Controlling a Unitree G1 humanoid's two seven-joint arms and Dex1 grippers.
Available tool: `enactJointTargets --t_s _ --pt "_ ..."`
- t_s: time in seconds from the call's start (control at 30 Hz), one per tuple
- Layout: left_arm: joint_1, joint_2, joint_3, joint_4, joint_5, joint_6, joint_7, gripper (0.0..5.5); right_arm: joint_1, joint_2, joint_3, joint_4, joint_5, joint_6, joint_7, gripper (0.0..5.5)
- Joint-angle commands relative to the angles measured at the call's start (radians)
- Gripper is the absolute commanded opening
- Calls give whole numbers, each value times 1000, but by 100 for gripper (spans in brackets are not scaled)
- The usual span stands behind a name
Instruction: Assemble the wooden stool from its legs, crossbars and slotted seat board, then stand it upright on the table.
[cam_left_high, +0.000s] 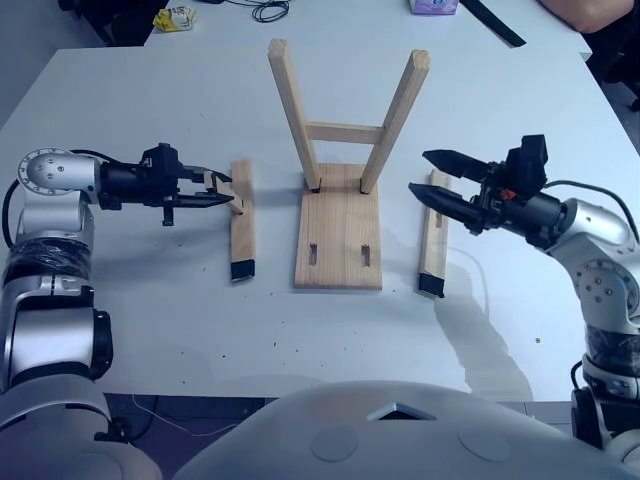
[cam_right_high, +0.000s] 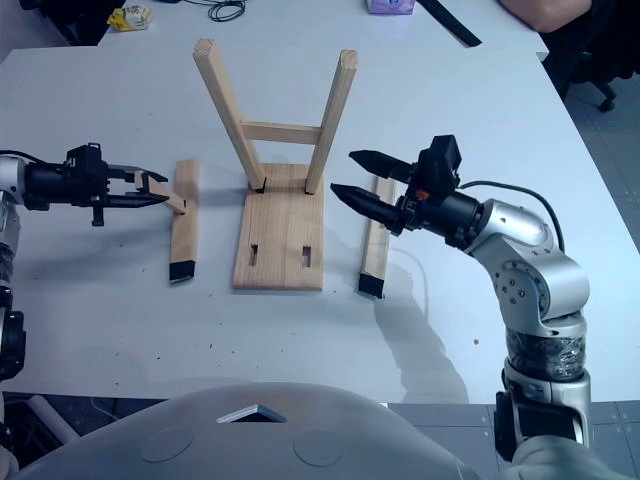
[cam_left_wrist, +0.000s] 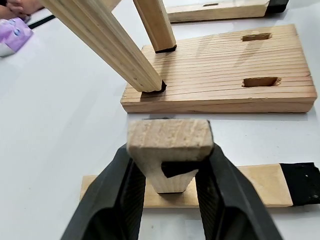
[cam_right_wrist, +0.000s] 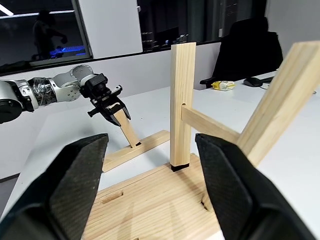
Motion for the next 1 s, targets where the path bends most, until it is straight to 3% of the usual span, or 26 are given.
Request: enactJointTargets --t_s 0.03,0.23,0.47,0.83,1.0 --pt "-42 68 -186 -6 -14 54 -27 131 71 40 -13 -79 19 -15 -63 321" --pt "-137 87 -350 5 -109 95 -27 131 134 84 0 -138 16 -32 -124 321" --pt "-85 103 -425 19 -152 82 -27 131 129 81 -3 -136 33 -33 -146 321" --pt "-45 97 -495 21 -143 31 -27 131 94 83 15 -106 33 -41 -153 321" --pt "-21 66 -459 82 -129 25 -27 131 52 67 15 -74 40 -33 -136 321"
